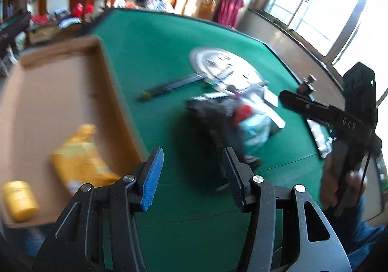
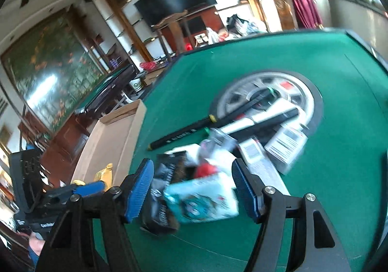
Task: Organize objects
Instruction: 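Grasp black snack bag with left gripper while right gripper approaches tissue pack, then grasp blue-white cartoon tissue pack with right gripper while left lifts black bag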
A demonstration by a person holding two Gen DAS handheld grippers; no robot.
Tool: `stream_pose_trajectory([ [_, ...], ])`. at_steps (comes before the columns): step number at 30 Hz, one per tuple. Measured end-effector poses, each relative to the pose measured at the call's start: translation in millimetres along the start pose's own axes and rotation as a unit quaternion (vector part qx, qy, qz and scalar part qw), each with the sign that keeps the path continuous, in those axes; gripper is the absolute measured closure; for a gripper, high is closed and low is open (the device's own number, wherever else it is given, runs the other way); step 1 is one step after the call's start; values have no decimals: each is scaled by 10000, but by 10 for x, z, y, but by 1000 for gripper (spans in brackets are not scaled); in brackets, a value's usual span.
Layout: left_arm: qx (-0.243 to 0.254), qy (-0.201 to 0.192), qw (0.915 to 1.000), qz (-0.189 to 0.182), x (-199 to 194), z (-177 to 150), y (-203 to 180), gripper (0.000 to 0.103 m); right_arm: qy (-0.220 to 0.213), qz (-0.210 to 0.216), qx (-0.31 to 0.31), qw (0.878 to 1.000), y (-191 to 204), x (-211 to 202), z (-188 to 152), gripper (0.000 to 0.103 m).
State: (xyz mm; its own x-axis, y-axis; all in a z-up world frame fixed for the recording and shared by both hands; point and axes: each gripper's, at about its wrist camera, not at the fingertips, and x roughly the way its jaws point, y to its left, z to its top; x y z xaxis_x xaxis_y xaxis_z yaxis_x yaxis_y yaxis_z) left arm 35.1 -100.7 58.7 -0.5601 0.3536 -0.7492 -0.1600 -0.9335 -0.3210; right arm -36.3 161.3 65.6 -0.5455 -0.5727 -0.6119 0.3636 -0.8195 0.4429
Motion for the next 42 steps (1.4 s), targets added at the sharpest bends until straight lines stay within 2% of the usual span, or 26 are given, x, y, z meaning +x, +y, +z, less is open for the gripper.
stream_pose_trajectory([
  [2,-96,197,9997,-125,187,51,-105,52,66,-19,129,9999,-95,-20,-32,36],
  [5,-225,460,9987,-71,428,99,-215,52,116,27,182,9998,-135,-46,-58,36],
  [14,-379,705,9966,173,794,183,-241,52,234,221,113,9994,-32,-41,-130,35],
  [21,-33,469,9977,486,919,269,-291,49,341,121,137,9992,-24,14,-171,32],
  [23,246,444,9965,659,891,207,-335,58,352,89,160,9992,-30,21,-178,32],
  [25,456,449,9953,722,839,127,-352,59,393,112,187,9990,-33,42,-183,32],
  [30,487,350,9948,825,715,-44,-292,59,505,-63,210,9985,-78,196,-185,32],
  [34,491,314,9947,847,695,-76,-280,59,843,172,366,9956,-110,260,-264,32],
  [36,500,312,9946,850,687,-79,-281,59,1017,400,207,9938,3,211,-334,32],
  [38,507,303,9947,847,671,-93,-270,60,1343,769,-275,9876,180,149,-452,32],
  [39,510,301,9946,851,660,-105,-266,60,1425,778,-513,9854,228,111,-492,31],
  [42,516,302,9947,833,661,-103,-265,60,1239,129,-1164,9854,347,-83,-554,31],
])
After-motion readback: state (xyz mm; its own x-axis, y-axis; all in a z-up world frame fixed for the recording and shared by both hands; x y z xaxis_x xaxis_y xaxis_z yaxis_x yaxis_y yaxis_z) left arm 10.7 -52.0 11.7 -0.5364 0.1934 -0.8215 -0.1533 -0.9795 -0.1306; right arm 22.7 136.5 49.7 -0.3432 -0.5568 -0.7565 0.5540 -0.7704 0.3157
